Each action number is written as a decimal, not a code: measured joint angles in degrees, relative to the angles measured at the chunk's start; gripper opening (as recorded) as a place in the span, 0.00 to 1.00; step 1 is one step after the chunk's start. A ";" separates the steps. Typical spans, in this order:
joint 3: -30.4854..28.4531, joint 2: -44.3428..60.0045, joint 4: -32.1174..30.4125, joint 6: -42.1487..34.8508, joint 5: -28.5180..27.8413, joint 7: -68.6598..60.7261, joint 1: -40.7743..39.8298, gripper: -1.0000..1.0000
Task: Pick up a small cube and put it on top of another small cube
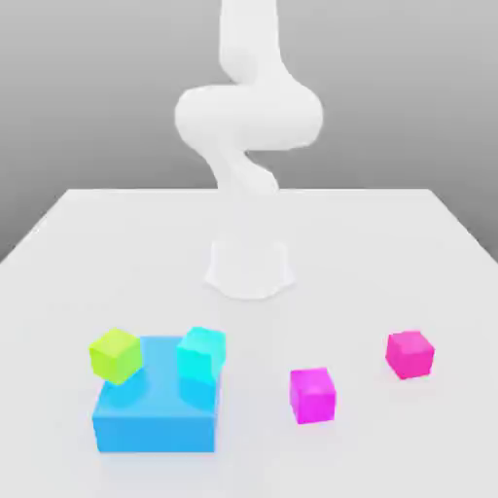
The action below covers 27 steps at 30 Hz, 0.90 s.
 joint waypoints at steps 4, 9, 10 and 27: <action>0.17 8.10 -5.35 5.51 0.51 -11.02 7.49 0.50; 1.03 17.59 -11.67 11.97 1.30 -24.07 15.79 0.50; 1.35 19.48 -12.94 13.26 1.48 -26.69 17.33 0.50; 3.76 52.62 -26.01 37.27 -5.67 -51.14 34.99 0.50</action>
